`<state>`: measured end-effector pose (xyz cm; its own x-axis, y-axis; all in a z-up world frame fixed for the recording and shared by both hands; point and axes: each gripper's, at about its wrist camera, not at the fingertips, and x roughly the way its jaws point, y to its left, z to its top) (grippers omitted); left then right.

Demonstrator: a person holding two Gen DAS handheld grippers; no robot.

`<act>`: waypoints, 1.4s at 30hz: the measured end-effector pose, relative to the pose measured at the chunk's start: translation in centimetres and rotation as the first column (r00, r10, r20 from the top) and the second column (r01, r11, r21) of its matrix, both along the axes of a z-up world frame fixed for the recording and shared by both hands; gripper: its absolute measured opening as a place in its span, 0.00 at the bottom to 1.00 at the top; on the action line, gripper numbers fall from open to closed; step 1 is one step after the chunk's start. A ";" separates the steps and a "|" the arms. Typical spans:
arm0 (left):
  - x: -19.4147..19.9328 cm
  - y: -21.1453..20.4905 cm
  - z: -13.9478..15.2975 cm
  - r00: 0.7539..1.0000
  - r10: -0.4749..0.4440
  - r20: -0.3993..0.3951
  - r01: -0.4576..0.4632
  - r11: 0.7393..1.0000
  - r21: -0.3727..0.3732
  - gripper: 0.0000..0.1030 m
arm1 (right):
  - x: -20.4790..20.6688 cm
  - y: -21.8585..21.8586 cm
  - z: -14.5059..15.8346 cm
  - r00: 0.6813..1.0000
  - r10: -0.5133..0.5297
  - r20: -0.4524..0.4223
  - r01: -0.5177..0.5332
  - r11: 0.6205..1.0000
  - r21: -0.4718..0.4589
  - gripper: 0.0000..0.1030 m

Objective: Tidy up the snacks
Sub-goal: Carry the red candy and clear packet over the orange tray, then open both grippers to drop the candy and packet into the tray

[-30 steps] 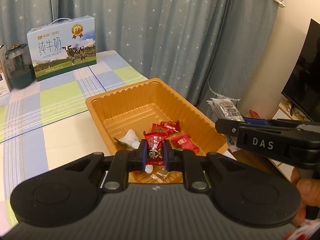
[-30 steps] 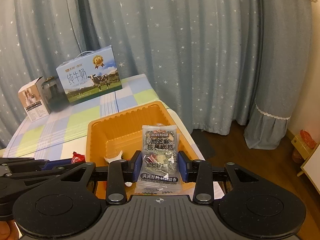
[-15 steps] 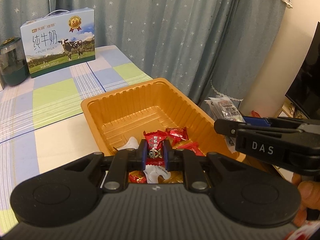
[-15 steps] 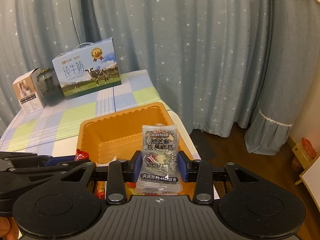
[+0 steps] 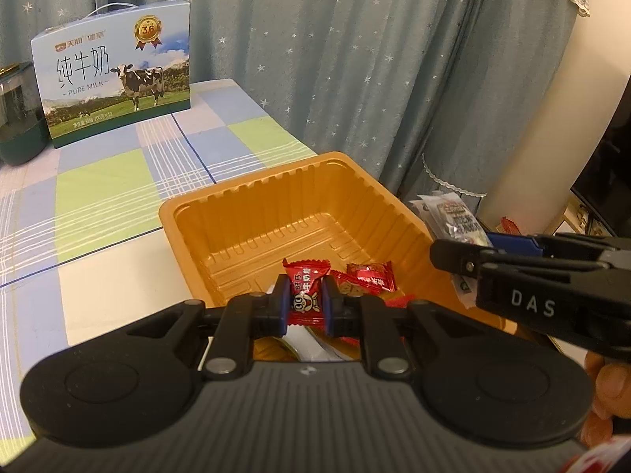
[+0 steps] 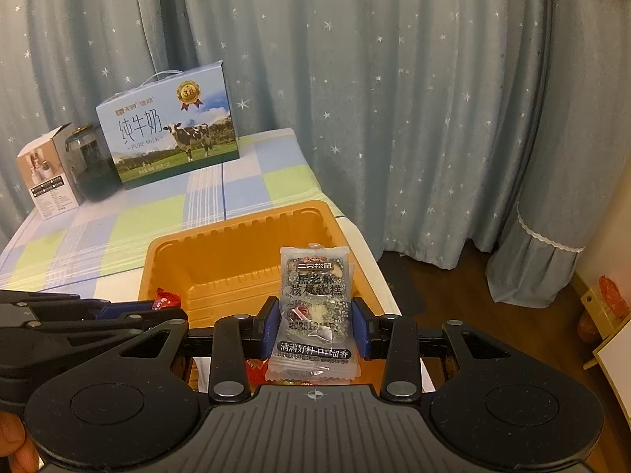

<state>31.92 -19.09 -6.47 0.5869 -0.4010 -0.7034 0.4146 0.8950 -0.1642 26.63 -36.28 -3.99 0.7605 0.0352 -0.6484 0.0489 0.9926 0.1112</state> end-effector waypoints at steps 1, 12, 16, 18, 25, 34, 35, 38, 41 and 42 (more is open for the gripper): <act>0.2 0.0 -0.1 1.000 0.002 0.000 -0.002 1.000 0.000 0.14 | 0.2 0.0 -0.1 1.000 0.000 -0.002 0.000 1.000 -0.001 0.37; 1.9 0.3 -0.5 1.000 0.020 -0.001 -0.020 1.000 -0.004 0.38 | 0.6 -0.1 -0.6 1.000 -0.003 -0.016 0.004 1.000 0.003 0.37; 1.4 1.7 -0.6 0.998 0.055 -0.006 -0.055 0.998 0.002 0.39 | 0.4 -0.1 -0.8 1.000 -0.002 -0.020 0.002 1.000 0.010 0.37; 0.8 2.4 -0.6 0.998 0.070 -0.003 -0.070 0.997 0.010 0.40 | 0.4 0.0 -0.7 1.000 0.002 -0.021 -0.002 1.000 0.014 0.37; -1.0 4.9 -0.4 0.992 0.123 0.001 -0.123 0.992 0.011 0.49 | 0.5 0.9 -0.2 1.000 0.028 -0.013 -0.028 0.999 0.024 0.37; -1.9 6.1 -0.3 0.989 0.145 0.003 -0.145 0.989 0.007 0.59 | 1.5 2.0 0.3 0.998 0.055 -0.009 -0.055 0.998 0.036 0.38; -1.9 6.1 -0.3 0.989 0.147 0.001 -0.147 0.989 0.007 0.60 | 1.6 2.1 0.3 0.998 0.057 -0.008 -0.057 0.998 0.038 0.38; -1.9 6.3 -0.4 0.988 0.152 0.000 -0.152 0.988 0.010 0.61 | 2.0 2.2 0.3 0.997 0.081 0.007 -0.081 0.995 0.057 0.38; -2.2 6.5 -0.5 0.987 0.159 0.001 -0.159 0.987 0.018 0.66 | 2.6 2.0 0.3 0.995 0.097 0.009 -0.097 0.991 0.097 0.41; -2.4 6.6 -0.5 0.987 0.160 0.001 -0.160 0.987 0.020 0.68 | 2.5 1.8 0.4 0.996 0.084 0.017 -0.085 0.991 0.105 0.57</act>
<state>29.57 -12.50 -7.02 0.6421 -0.2874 -0.7107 0.2654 0.9531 -0.1456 29.16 -34.45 -3.59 0.7597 0.1679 -0.6283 -0.0369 0.9757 0.2160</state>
